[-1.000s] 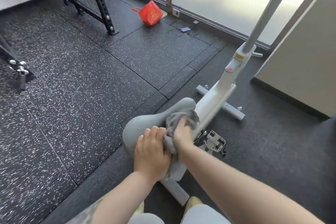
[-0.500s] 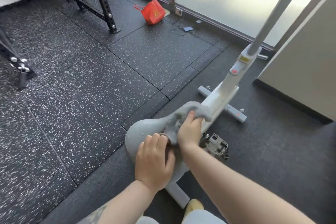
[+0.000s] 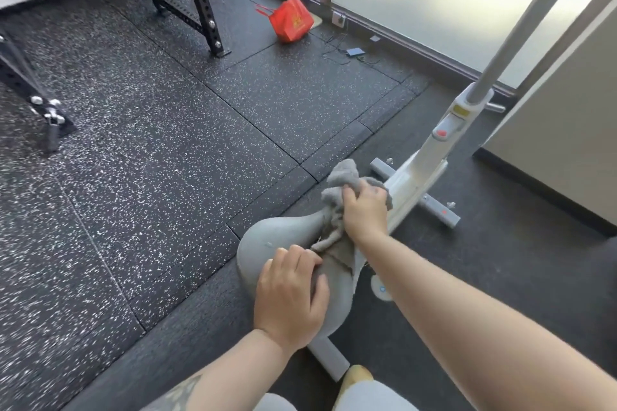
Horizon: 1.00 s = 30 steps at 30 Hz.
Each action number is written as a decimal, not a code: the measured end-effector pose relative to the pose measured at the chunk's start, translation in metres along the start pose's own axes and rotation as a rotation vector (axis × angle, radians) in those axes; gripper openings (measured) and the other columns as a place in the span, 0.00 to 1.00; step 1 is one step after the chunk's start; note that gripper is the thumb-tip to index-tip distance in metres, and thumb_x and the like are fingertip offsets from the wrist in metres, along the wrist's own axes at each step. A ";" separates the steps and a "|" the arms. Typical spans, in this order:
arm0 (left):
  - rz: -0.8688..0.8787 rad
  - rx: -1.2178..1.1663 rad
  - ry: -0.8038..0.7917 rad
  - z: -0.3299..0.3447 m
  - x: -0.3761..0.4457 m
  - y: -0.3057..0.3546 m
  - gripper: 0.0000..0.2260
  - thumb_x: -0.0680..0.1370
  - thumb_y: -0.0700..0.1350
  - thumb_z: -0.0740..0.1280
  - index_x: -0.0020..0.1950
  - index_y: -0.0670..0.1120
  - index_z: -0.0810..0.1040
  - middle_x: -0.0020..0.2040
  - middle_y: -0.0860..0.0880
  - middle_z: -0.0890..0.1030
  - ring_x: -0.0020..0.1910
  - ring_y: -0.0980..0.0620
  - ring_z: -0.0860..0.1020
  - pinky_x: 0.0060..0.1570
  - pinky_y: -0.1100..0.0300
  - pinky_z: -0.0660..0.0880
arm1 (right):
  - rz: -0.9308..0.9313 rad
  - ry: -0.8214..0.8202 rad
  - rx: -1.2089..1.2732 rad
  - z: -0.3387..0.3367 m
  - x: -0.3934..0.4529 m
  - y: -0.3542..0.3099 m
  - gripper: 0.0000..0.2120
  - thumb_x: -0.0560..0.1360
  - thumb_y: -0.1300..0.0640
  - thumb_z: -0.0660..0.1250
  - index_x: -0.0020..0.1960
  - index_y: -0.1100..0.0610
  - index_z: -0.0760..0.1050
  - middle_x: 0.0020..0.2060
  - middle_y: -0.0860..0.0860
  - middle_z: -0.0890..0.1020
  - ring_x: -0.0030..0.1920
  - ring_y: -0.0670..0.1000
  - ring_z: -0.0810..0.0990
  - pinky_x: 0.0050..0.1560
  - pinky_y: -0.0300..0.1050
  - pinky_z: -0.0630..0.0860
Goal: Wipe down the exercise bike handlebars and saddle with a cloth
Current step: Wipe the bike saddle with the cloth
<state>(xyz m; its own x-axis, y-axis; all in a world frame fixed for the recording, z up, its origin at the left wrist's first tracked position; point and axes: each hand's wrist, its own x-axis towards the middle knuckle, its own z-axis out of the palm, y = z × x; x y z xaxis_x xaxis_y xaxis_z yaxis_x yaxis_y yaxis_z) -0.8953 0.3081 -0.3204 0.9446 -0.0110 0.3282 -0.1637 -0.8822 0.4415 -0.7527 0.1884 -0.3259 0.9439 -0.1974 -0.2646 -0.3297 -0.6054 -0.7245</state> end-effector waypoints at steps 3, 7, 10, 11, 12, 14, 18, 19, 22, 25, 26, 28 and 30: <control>0.000 -0.017 0.044 0.001 -0.005 -0.001 0.06 0.72 0.46 0.63 0.46 0.47 0.77 0.42 0.51 0.77 0.41 0.46 0.74 0.40 0.51 0.69 | -0.053 -0.106 -0.235 -0.011 0.013 -0.011 0.16 0.79 0.52 0.55 0.59 0.57 0.75 0.59 0.62 0.75 0.62 0.61 0.71 0.62 0.51 0.65; 0.035 -0.045 0.124 0.001 -0.009 -0.003 0.04 0.71 0.43 0.65 0.44 0.47 0.79 0.39 0.51 0.77 0.38 0.47 0.74 0.37 0.51 0.70 | -0.661 -0.132 -0.634 -0.018 -0.013 0.002 0.24 0.77 0.41 0.49 0.58 0.51 0.79 0.61 0.48 0.77 0.68 0.54 0.66 0.70 0.55 0.53; 0.025 -0.051 0.147 0.002 -0.006 -0.001 0.05 0.69 0.43 0.67 0.44 0.47 0.80 0.39 0.52 0.78 0.38 0.47 0.75 0.37 0.52 0.71 | -0.622 -0.240 -0.722 -0.025 0.015 -0.007 0.21 0.79 0.42 0.52 0.56 0.48 0.80 0.58 0.47 0.79 0.66 0.52 0.69 0.72 0.53 0.54; 0.014 -0.052 0.140 0.001 -0.006 0.000 0.05 0.69 0.43 0.67 0.44 0.48 0.81 0.40 0.52 0.78 0.38 0.47 0.75 0.38 0.53 0.71 | -0.573 -0.191 -0.738 -0.018 0.015 -0.006 0.23 0.78 0.43 0.50 0.54 0.49 0.81 0.58 0.47 0.80 0.65 0.52 0.70 0.71 0.53 0.55; 0.004 -0.052 0.127 0.000 -0.007 0.001 0.05 0.70 0.43 0.67 0.44 0.48 0.80 0.40 0.52 0.78 0.39 0.48 0.75 0.39 0.53 0.71 | -0.533 -0.106 -0.728 -0.011 0.006 -0.007 0.26 0.77 0.43 0.47 0.53 0.51 0.82 0.57 0.48 0.80 0.64 0.54 0.70 0.70 0.54 0.57; 0.007 -0.070 0.090 -0.002 -0.011 -0.002 0.05 0.72 0.44 0.66 0.46 0.48 0.80 0.43 0.52 0.78 0.42 0.49 0.76 0.42 0.55 0.71 | -0.581 0.032 -0.658 0.002 -0.026 0.003 0.27 0.75 0.44 0.47 0.56 0.54 0.81 0.61 0.51 0.78 0.67 0.59 0.69 0.69 0.56 0.55; 0.064 -0.132 0.026 -0.005 -0.032 -0.017 0.12 0.79 0.47 0.62 0.58 0.46 0.80 0.56 0.51 0.79 0.54 0.50 0.75 0.55 0.56 0.71 | -0.671 -0.087 -0.660 -0.007 -0.046 0.019 0.32 0.74 0.44 0.41 0.72 0.51 0.67 0.75 0.48 0.61 0.77 0.54 0.50 0.72 0.52 0.36; 0.086 -0.134 0.007 -0.006 -0.035 -0.020 0.13 0.80 0.47 0.61 0.60 0.46 0.80 0.58 0.50 0.79 0.56 0.50 0.74 0.57 0.56 0.70 | -0.649 -0.076 -0.644 -0.007 -0.042 0.017 0.33 0.74 0.43 0.39 0.73 0.51 0.66 0.76 0.48 0.60 0.77 0.53 0.49 0.73 0.51 0.36; 0.121 -0.155 -0.039 -0.008 -0.041 -0.025 0.15 0.80 0.46 0.59 0.62 0.44 0.78 0.60 0.47 0.79 0.60 0.49 0.73 0.61 0.57 0.67 | -0.472 0.086 -0.377 0.011 -0.057 0.014 0.30 0.75 0.46 0.45 0.74 0.52 0.65 0.77 0.50 0.57 0.77 0.53 0.47 0.76 0.54 0.43; 0.164 -0.177 -0.076 -0.007 -0.050 -0.034 0.15 0.79 0.45 0.59 0.61 0.41 0.77 0.60 0.44 0.79 0.64 0.48 0.71 0.68 0.59 0.63 | -0.295 0.104 -0.073 0.028 -0.112 0.022 0.30 0.76 0.47 0.48 0.78 0.48 0.54 0.78 0.47 0.48 0.77 0.49 0.43 0.77 0.49 0.45; 0.194 -0.180 -0.099 -0.008 -0.054 -0.039 0.16 0.78 0.45 0.59 0.62 0.40 0.76 0.61 0.43 0.79 0.65 0.48 0.70 0.70 0.60 0.61 | -0.231 0.103 -0.018 0.030 -0.133 0.022 0.29 0.77 0.45 0.47 0.78 0.45 0.51 0.78 0.46 0.48 0.77 0.47 0.44 0.76 0.48 0.47; 0.243 -0.187 -0.151 -0.010 -0.056 -0.048 0.16 0.78 0.46 0.59 0.63 0.40 0.74 0.63 0.43 0.79 0.68 0.49 0.68 0.72 0.61 0.58 | -0.104 0.085 0.045 0.032 -0.152 0.021 0.27 0.79 0.39 0.44 0.77 0.40 0.46 0.78 0.43 0.50 0.77 0.47 0.50 0.74 0.47 0.53; 0.254 -0.205 -0.191 -0.015 -0.052 -0.051 0.18 0.78 0.46 0.59 0.65 0.40 0.74 0.65 0.44 0.77 0.69 0.50 0.67 0.71 0.60 0.60 | 0.059 0.051 0.076 0.030 -0.136 0.013 0.27 0.80 0.37 0.47 0.77 0.38 0.43 0.77 0.45 0.56 0.75 0.53 0.61 0.69 0.51 0.61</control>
<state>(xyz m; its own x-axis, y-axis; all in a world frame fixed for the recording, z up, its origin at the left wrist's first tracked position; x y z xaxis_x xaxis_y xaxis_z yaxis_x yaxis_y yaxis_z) -0.9405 0.3609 -0.3481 0.8994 -0.3217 0.2960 -0.4349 -0.7276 0.5305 -0.8861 0.2306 -0.3188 0.9217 -0.2717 -0.2770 -0.3836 -0.5317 -0.7551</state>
